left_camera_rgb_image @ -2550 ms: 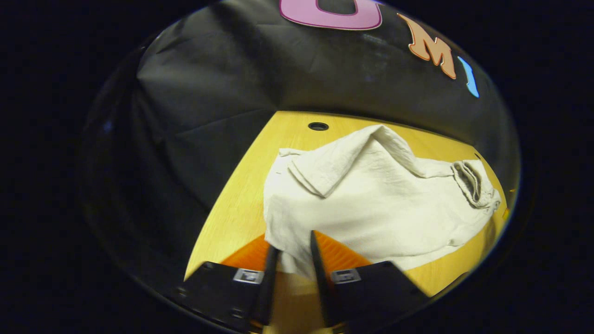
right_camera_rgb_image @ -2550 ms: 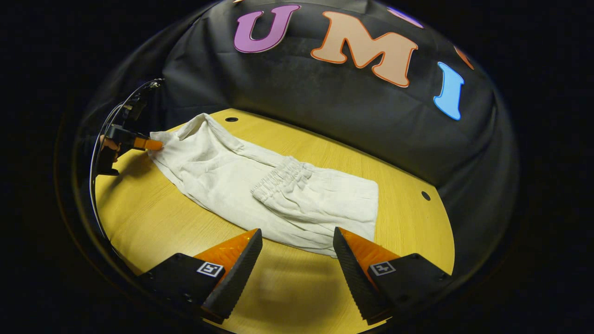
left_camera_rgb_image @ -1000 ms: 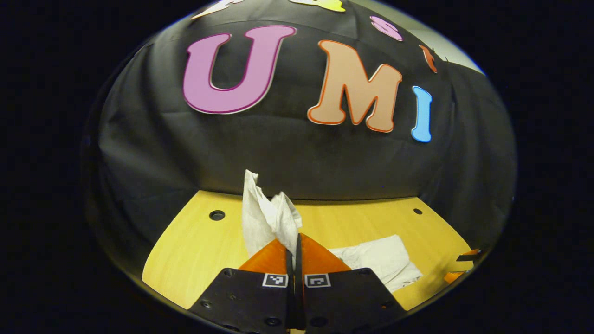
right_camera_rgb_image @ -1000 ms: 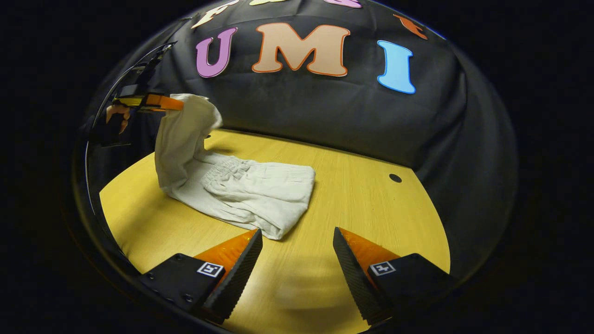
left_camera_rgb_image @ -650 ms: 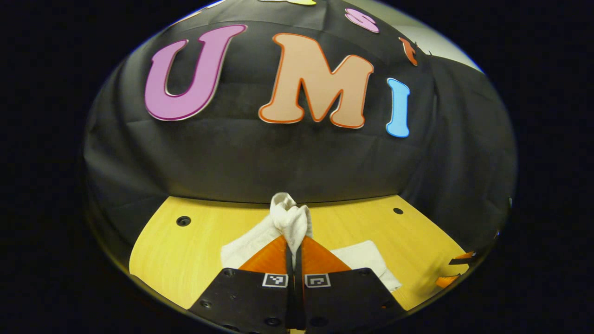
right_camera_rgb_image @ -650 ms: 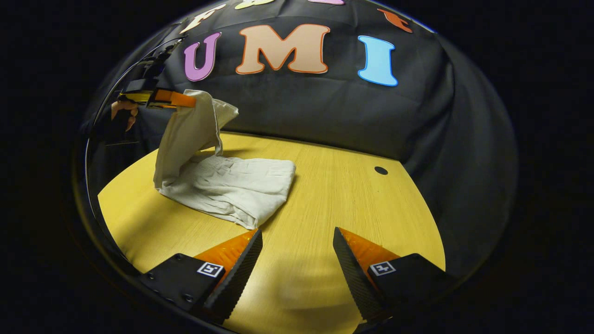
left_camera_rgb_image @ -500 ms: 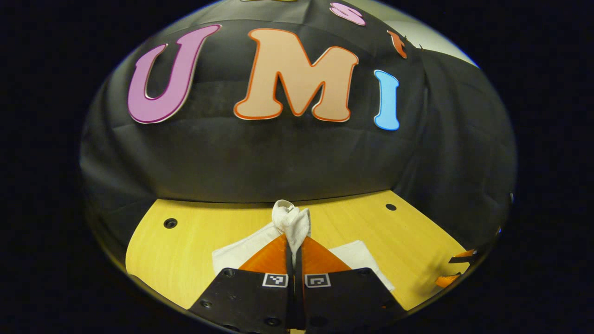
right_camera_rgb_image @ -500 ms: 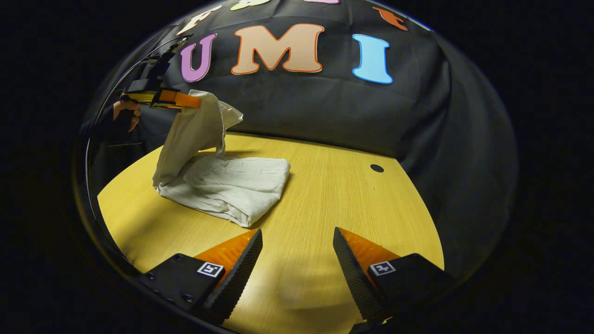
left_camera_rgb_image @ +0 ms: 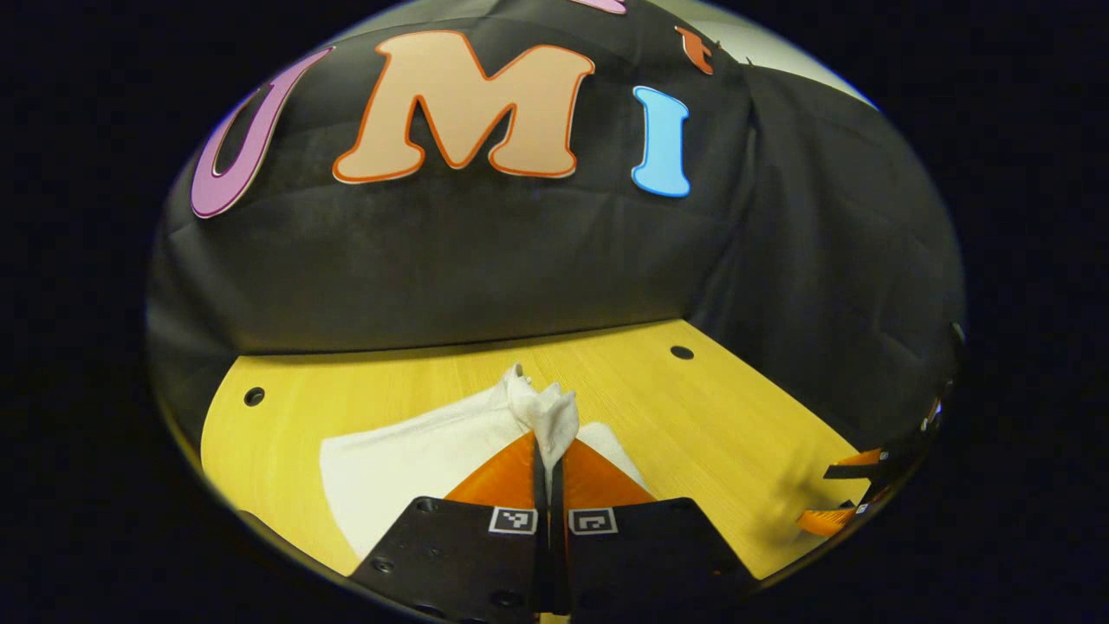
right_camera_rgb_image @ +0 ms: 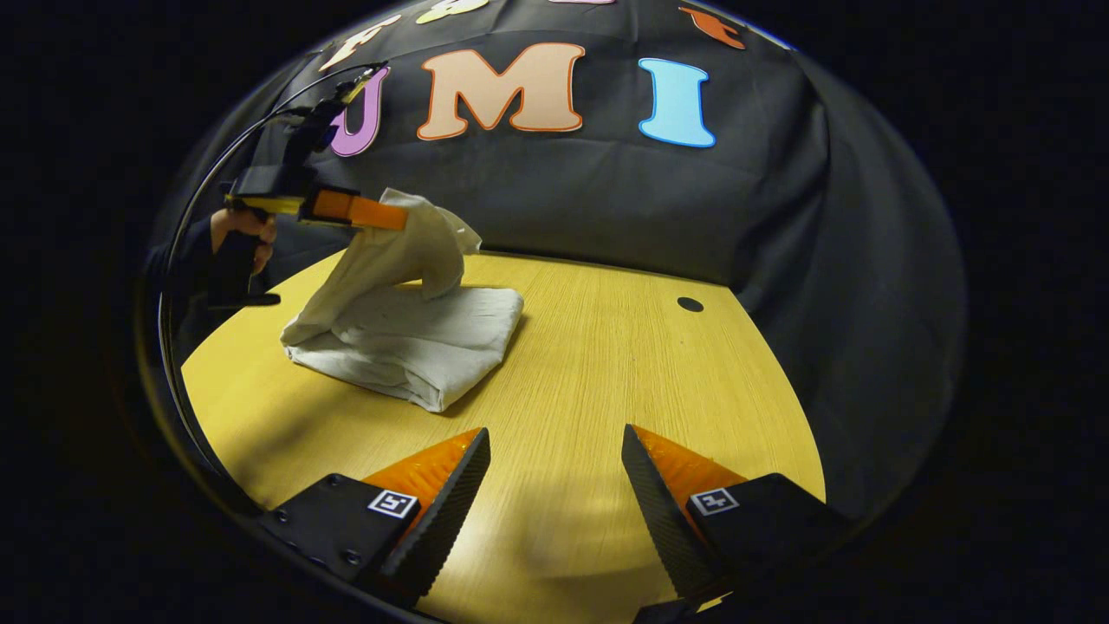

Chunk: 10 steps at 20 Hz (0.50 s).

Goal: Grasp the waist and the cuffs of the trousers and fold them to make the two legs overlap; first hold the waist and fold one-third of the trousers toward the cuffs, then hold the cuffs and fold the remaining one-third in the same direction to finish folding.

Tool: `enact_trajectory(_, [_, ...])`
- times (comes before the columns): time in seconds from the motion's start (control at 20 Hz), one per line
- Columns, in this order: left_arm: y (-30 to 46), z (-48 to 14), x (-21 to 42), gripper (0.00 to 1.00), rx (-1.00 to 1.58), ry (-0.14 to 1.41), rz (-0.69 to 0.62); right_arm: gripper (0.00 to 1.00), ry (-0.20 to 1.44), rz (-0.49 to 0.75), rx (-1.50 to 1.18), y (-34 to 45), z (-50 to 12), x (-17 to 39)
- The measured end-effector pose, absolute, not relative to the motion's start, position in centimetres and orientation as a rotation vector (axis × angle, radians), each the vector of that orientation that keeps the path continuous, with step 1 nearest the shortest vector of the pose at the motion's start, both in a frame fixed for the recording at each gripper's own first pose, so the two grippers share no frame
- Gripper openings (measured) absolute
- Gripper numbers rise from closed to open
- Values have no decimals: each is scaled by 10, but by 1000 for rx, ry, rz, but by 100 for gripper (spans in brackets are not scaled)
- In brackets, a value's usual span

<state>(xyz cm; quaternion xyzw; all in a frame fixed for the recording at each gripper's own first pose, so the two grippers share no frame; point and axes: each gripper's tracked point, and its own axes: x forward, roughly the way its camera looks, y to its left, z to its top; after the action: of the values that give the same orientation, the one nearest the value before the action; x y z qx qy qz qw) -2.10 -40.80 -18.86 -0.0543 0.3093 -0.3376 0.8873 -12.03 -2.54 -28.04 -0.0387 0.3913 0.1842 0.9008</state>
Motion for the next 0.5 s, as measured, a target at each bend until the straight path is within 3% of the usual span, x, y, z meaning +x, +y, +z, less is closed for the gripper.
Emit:
enact_trajectory(0.25, [-424, -227, -66, 0, -106, 721, -736, 98, 816, 396, -72, -26, -283, -114])
enact_trajectory(0.45, [-428, -230, -91, 8, -131, 725, -776, 98, 814, 407, -48, -18, -281, -96])
enact_trajectory(0.5, [-428, -223, -96, 26, -155, 721, -788, 98, 803, 404, -38, -15, -278, -94])
